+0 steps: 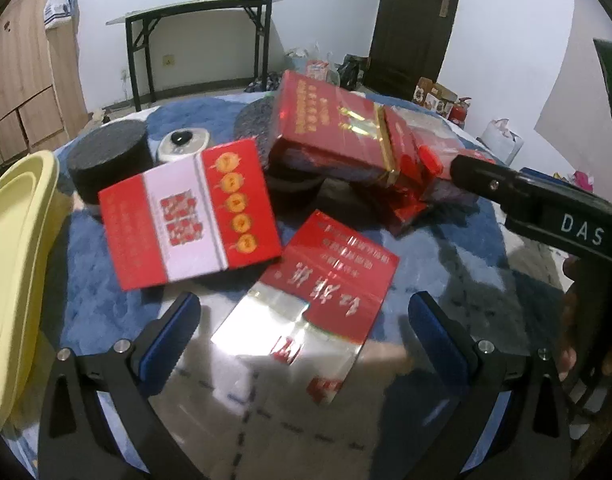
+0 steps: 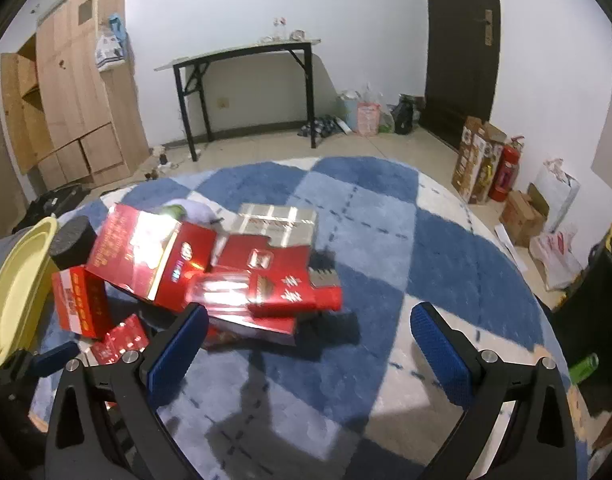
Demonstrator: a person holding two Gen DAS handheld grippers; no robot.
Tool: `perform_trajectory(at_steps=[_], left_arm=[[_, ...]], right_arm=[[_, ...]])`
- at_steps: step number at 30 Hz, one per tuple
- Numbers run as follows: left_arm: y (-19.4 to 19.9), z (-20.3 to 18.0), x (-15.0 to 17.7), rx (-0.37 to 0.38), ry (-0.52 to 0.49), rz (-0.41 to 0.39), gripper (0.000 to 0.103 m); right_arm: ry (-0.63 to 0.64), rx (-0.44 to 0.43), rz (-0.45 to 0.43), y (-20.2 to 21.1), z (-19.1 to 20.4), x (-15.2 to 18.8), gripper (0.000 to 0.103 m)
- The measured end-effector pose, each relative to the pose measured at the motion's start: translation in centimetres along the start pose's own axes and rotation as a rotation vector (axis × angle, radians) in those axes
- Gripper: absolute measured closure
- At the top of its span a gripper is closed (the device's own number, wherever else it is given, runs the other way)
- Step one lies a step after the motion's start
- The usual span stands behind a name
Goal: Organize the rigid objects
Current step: 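Move both grippers toward the pile of red cigarette packs, then grasp the silver-red pack with the left gripper while the right gripper grasps the red lighter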
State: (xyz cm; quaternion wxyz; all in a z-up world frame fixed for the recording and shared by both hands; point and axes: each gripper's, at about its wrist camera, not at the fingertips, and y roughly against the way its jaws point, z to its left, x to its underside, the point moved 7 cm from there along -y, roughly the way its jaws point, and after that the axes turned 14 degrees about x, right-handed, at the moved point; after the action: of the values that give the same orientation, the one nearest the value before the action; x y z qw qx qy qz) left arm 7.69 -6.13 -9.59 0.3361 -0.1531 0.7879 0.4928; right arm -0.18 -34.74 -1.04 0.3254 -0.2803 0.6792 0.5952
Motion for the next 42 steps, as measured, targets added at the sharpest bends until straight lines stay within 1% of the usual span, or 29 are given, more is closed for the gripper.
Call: perform_trajectory(at_steps=[3, 6, 10, 15, 21, 22, 23, 24, 25, 26, 28, 30, 32, 37, 40, 42], left_arm=[[-0.1, -0.4, 0.0, 0.018, -0.003, -0.006, 0.000], [-0.4, -0.4, 0.1, 0.013, -0.008, 0.004, 0.000], [-0.5, -0.6, 0.1, 0.021, -0.004, 0.003, 0.000], [-0.7, -0.9, -0.1, 0.029, -0.011, 0.004, 0.000], [-0.8, -1.9, -0.3, 0.031, -0.045, -0.004, 0.000], [-0.7, -2.1, -0.3, 0.034, -0.047, -0.007, 0.003], [-0.5, -2.1, -0.4, 0.036, -0.048, -0.007, 0.011], [-0.5, -2.1, -0.5, 0.032, -0.046, -0.006, 0.016], [-0.3, -1.9, -0.6, 0.025, -0.038, 0.000, 0.025], [-0.3, -1.7, -0.6, 0.028, -0.028, 0.009, 0.027], [-0.3, -1.5, -0.5, 0.051, -0.016, 0.018, 0.030], [-0.2, -1.5, -0.6, 0.055, -0.020, 0.017, 0.032], [-0.3, -1.7, -0.4, 0.051, -0.032, 0.023, 0.032], [-0.9, -1.5, -0.1, 0.064, 0.000, 0.031, 0.032], [-0.8, -1.5, 0.3, 0.065, -0.011, 0.037, 0.032], [-0.6, -1.6, 0.4, 0.061, -0.020, 0.036, 0.034]], right_arm=[[0.010, -0.028, -0.007, 0.2, 0.5, -0.2, 0.000], [0.035, -0.033, -0.011, 0.0, 1.0, -0.3, 0.000], [0.039, -0.069, -0.018, -0.8, 1.9, -0.6, 0.000], [0.057, -0.051, 0.000, -2.3, 1.9, -0.4, 0.000], [0.057, -0.057, -0.022, -2.6, 1.9, -0.7, 0.000], [0.055, -0.054, -0.028, -2.6, 1.9, -0.7, 0.000], [0.057, -0.051, -0.039, -2.6, 1.8, -0.7, 0.000], [0.061, -0.051, -0.048, -2.4, 1.8, -0.8, 0.001], [0.063, -0.052, -0.058, -2.3, 1.8, -0.8, 0.001], [0.063, -0.057, -0.063, -2.1, 1.8, -0.7, 0.003], [0.062, -0.069, -0.062, -2.0, 1.9, -0.6, 0.007], [0.066, -0.077, -0.054, -2.2, 2.0, -0.4, 0.011], [0.069, -0.081, -0.048, -2.4, 2.1, -0.2, 0.014], [0.057, -0.077, -0.047, -2.6, 2.1, -0.3, 0.014], [0.061, -0.089, -0.035, -2.7, 2.2, -0.1, 0.020], [0.063, -0.088, -0.036, -2.8, 2.3, 0.0, 0.020]])
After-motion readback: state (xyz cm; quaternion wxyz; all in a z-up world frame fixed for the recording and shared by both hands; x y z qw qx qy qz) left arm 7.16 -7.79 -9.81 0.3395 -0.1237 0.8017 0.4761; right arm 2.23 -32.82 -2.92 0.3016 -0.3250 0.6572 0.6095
